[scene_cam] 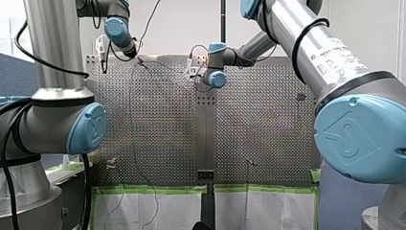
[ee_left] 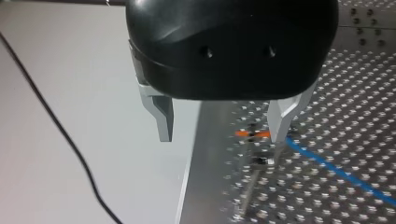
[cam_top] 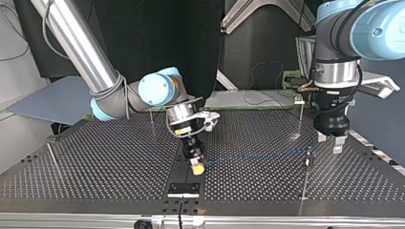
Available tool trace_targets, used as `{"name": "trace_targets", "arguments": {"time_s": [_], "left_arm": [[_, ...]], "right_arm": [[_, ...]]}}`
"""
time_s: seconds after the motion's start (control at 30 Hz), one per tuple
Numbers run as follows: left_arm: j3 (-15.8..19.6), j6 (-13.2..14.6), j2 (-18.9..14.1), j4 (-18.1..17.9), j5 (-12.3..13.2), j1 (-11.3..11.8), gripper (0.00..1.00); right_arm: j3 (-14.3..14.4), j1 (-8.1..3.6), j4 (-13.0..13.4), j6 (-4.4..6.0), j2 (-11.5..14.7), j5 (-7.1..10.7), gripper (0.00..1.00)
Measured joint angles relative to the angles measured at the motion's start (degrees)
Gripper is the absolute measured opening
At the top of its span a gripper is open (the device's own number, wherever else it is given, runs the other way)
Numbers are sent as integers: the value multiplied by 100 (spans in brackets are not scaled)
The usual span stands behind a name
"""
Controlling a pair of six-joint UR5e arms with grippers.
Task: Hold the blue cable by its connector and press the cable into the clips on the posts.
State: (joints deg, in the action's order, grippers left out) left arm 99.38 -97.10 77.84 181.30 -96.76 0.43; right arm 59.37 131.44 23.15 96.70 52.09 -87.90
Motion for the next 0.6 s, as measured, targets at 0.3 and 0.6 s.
{"name": "trace_targets", "arguments": {"time_s": [0.3,0.6], "left_arm": [[68,124,-8,360,-246,-140,100],[70,147,-4,359,-212,-182,100]], "right_arm": [[1,0,4,0,0,0,0],[1,-7,6,0,-4,0,0]]}}
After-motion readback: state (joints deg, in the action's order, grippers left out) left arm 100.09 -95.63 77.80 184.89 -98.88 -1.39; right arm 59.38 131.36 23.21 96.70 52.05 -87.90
